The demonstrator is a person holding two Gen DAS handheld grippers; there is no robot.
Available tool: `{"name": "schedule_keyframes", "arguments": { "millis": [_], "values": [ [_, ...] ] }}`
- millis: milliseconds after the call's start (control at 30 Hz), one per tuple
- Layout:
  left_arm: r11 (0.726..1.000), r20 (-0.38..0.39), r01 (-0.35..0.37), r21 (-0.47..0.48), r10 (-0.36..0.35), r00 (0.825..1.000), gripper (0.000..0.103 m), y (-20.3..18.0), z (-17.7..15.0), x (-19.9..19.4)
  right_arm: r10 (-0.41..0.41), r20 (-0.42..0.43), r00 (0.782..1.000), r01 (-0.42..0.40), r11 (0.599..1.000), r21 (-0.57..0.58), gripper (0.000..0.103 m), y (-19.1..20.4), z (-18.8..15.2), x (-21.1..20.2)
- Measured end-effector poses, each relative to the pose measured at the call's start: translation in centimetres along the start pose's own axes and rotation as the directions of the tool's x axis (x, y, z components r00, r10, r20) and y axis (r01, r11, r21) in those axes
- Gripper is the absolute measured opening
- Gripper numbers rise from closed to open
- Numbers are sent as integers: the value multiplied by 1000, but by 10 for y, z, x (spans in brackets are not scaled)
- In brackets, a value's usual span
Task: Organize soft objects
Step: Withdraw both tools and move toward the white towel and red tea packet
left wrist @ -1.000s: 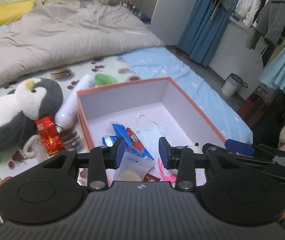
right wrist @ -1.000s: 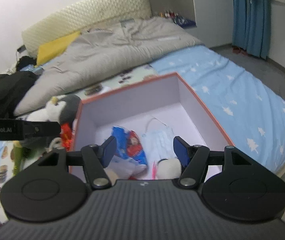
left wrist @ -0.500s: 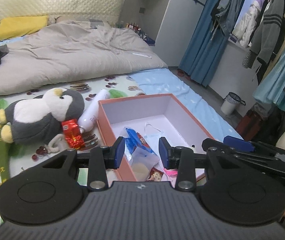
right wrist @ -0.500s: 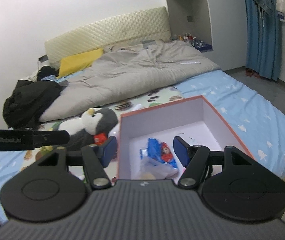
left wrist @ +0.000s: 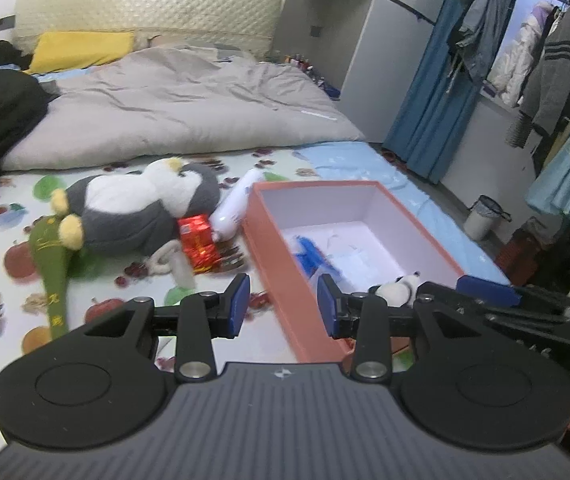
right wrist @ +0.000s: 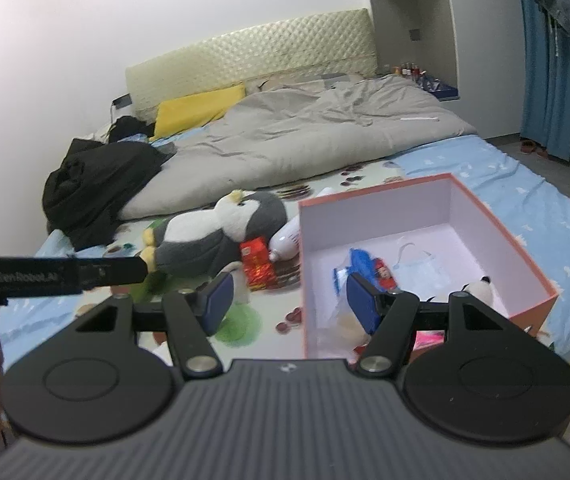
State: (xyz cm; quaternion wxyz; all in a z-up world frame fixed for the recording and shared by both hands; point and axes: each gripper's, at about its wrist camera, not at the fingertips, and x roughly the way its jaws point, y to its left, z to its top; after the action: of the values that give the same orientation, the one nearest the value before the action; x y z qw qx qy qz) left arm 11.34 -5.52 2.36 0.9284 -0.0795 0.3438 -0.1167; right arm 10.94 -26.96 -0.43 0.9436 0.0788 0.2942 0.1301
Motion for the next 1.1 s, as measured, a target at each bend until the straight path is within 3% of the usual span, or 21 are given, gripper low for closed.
{"name": "schedule_keyframes", "arguments": {
  "millis": [233,533,1033,1100],
  "values": [
    [998,-8,-62,-5,62,998,43,26,-42,-15,51,-65,997,-52,999,-15,65,25,-32,4],
    [985,-91,-140,-102,131,987,45,78,-85,-13,82,-156,984,-88,996,-28,65,48,-64,26],
    [976,-229,-190,-105,162,960,52,136,-72,67,97,-212,972,-106,994,-31,65,59,-44,110],
    [976,-250,-194,-100,164,954,59,144,-70,82,98,-220,970,-109,993,-38,65,60,-40,125]
  ]
}}
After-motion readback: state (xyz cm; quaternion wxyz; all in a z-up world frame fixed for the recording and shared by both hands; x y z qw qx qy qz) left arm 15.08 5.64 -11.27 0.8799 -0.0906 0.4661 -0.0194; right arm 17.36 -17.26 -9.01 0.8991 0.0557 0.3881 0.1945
